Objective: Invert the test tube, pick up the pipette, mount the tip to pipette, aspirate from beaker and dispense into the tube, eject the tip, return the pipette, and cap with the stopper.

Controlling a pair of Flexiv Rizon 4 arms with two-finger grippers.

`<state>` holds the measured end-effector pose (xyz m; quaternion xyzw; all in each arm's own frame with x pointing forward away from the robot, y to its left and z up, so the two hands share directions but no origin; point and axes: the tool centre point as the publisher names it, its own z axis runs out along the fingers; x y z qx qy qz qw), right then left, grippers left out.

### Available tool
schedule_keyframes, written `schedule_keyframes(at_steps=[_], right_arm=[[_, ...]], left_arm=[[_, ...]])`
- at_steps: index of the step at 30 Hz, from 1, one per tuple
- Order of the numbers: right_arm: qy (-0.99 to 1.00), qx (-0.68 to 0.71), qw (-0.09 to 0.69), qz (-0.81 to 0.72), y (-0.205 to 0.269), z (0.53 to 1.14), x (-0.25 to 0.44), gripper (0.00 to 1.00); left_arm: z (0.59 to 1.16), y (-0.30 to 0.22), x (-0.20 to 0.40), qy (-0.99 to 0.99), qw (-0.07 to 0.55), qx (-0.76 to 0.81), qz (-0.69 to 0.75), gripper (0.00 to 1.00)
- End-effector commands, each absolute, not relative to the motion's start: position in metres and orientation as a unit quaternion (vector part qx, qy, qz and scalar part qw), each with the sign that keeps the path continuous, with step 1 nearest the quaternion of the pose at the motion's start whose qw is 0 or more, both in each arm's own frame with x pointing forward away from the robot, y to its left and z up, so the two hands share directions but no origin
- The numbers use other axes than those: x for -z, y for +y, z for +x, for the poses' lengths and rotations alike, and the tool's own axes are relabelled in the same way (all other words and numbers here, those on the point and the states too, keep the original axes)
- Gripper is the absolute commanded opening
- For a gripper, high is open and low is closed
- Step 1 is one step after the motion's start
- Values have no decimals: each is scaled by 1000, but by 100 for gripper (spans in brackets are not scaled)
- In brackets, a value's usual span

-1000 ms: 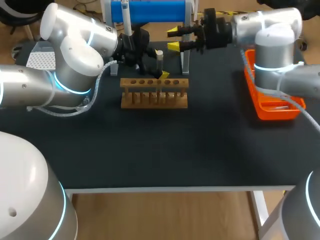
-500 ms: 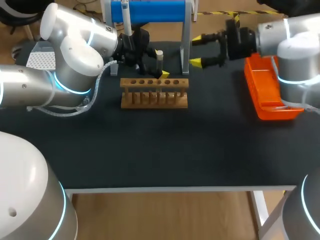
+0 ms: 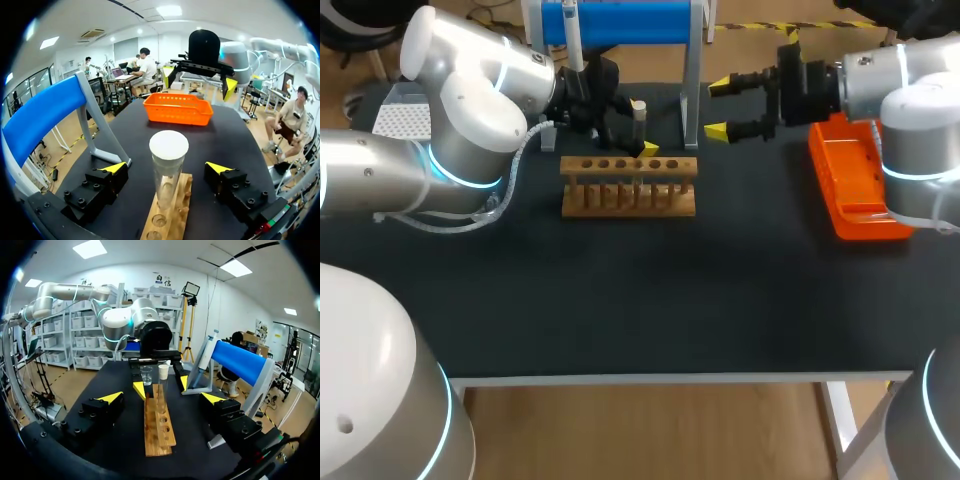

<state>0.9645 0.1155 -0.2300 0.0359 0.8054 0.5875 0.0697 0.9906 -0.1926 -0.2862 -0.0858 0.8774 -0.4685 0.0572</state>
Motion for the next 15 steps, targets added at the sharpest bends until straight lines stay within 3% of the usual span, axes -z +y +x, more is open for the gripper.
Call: schedule_keyframes(at_steps=[1, 15], right_arm=[[806, -587, 69, 36, 115, 964, 229, 100], [806, -587, 69, 36, 115, 964, 229, 100]], left_arm=[[991, -192, 286, 878, 55, 467, -87, 100], [970, -163, 288, 872, 82, 461, -139, 100]])
